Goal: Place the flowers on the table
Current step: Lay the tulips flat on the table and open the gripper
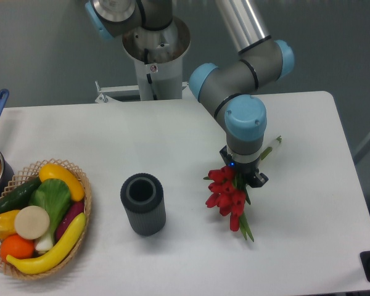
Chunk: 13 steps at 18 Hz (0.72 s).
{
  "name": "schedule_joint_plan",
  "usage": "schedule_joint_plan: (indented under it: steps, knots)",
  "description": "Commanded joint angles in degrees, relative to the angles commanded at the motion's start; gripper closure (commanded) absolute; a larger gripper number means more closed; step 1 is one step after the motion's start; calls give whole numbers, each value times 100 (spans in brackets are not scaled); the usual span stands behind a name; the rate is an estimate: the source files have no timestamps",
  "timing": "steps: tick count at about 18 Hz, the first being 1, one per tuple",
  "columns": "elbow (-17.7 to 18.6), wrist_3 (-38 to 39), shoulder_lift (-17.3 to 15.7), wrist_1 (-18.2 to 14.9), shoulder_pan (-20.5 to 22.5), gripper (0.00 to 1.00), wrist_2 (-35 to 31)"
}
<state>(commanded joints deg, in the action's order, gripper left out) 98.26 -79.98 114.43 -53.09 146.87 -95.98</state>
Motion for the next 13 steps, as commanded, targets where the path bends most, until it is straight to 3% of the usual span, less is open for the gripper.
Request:
schedule_joint_plan:
  steps: [1,2,6,8,11,13]
  knots:
    - [-17,-9,17,61,9,7,9]
    - [-9,-9,9,149,0,0,0]
    - [-9,9,-87,237,-26,0,0]
    - [-70,52,-298,264,-88,0,26]
    - [-473,280,-509,317,-97,0,219]
    - [-860,307,-580,124,-27,0,246]
